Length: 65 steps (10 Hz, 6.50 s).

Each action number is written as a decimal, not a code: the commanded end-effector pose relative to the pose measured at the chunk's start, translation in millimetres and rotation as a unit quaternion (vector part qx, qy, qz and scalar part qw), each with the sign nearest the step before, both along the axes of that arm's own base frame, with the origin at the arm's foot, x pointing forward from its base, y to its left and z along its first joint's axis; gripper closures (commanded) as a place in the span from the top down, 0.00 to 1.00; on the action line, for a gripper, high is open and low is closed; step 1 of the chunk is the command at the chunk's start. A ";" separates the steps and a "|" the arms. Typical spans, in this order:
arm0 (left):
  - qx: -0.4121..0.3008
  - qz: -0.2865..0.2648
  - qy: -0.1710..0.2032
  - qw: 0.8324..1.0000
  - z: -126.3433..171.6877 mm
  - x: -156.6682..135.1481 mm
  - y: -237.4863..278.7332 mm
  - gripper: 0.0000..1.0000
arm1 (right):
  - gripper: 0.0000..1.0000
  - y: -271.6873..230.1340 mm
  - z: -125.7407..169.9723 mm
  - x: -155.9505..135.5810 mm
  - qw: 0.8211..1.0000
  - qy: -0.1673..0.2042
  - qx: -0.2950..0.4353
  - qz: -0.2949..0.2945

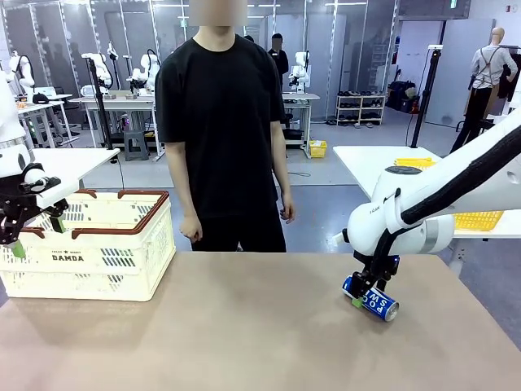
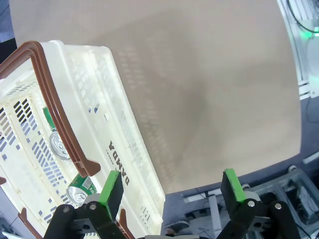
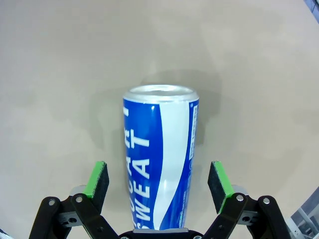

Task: Place the drinks into the Shopping basket.
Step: Pick up one drink and place it into the Shopping basket.

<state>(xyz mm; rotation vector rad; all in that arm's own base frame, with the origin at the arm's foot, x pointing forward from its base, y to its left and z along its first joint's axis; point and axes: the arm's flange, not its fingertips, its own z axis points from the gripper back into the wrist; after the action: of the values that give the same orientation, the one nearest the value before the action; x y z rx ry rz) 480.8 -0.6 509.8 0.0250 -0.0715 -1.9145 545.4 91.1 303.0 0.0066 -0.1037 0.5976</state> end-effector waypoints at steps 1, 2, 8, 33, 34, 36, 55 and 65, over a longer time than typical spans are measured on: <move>0.003 0.007 0.003 1.000 2.0 -1.6 0.1 1.00 | 1.00 2.1 -1.4 5.3 1.000 -0.004 -0.013 -0.010; 0.003 0.007 0.003 1.000 2.0 -1.6 0.1 1.00 | 0.93 1.9 -1.6 5.6 1.000 0.000 -0.014 -0.010; 0.003 0.007 0.003 1.000 2.0 -1.6 0.1 1.00 | 0.36 3.0 9.7 2.5 0.998 -0.021 -0.036 -0.049; 0.003 0.007 0.003 1.000 2.0 -1.6 0.1 1.00 | 0.18 271.1 16.7 -71.7 0.996 -0.057 -0.052 0.046; 0.003 0.007 0.003 1.000 2.0 -1.6 0.1 1.00 | 0.18 269.9 15.4 -69.9 0.996 -0.053 -0.050 0.045; 0.003 0.007 0.003 1.000 2.0 -1.6 0.1 1.00 | 0.18 270.5 13.2 -66.9 0.996 -0.051 -0.051 0.043; 0.003 0.007 0.003 1.000 2.0 -1.6 0.1 1.00 | 1.00 102.2 127.7 -95.9 0.994 -0.092 -0.029 0.058; 0.003 0.007 0.003 1.000 2.0 -1.6 0.1 1.00 | 1.00 -32.4 135.9 -97.5 0.995 -0.083 -0.026 0.041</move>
<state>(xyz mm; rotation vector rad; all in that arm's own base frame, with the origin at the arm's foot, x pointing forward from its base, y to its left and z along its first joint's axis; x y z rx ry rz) 480.8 0.0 510.1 0.0238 -0.0725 -1.9136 446.3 59.0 434.6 -0.0771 -0.2545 0.6734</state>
